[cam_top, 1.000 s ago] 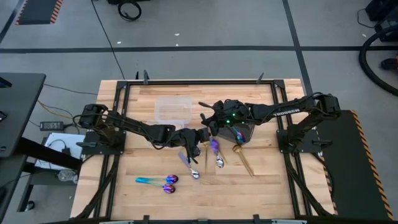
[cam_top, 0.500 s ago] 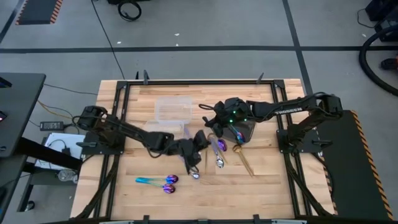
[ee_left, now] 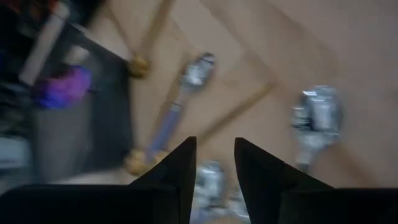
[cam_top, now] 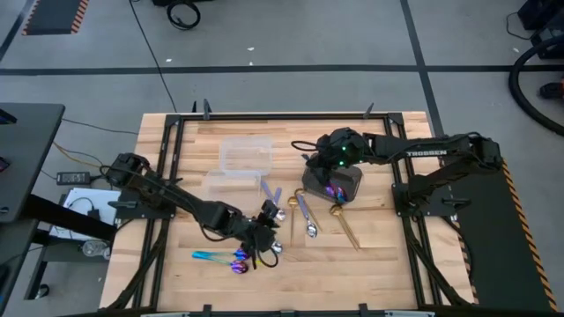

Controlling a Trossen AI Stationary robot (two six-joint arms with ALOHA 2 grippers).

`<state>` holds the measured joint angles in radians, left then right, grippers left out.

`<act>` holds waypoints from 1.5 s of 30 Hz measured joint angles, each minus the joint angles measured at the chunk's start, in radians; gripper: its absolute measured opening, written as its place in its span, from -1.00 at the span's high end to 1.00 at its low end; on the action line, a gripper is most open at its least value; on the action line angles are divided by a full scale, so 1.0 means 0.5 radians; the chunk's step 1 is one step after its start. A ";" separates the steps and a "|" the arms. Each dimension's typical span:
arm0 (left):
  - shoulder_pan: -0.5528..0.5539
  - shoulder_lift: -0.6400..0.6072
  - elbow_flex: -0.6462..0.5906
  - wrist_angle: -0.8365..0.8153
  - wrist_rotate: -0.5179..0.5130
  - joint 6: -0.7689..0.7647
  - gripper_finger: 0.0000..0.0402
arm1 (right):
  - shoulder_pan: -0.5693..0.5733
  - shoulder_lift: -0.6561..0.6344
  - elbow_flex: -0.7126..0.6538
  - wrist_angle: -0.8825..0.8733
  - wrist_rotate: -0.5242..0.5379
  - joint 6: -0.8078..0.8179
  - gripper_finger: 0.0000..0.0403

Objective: Sort silverware by color (type)
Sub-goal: Put the purple spoon into the black bin, then put the blue spoon into the bottom transparent bin

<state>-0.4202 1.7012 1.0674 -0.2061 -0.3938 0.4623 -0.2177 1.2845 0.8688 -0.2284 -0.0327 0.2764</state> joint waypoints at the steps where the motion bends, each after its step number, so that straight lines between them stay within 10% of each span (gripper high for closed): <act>1: -0.015 -0.011 -0.004 -0.078 0.026 -0.085 0.42 | -0.011 -0.012 0.000 -0.039 0.039 -0.030 0.94; 9: -0.125 -0.031 0.000 -0.367 0.114 -0.604 0.42 | -0.046 0.000 0.001 -0.206 0.290 -0.087 0.94; 31: -0.305 -0.668 -0.412 -0.545 0.102 -1.290 0.42 | -0.172 0.358 0.001 -0.499 0.169 0.392 0.87; 45: -0.413 -0.724 -0.518 -0.691 0.199 -1.798 0.42 | -0.213 0.376 0.001 -0.540 0.023 0.387 0.40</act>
<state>-0.6266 1.3391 0.8082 -0.5514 -0.2944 -0.4368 -0.3244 1.4727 0.8692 -0.4984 -0.0212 0.4698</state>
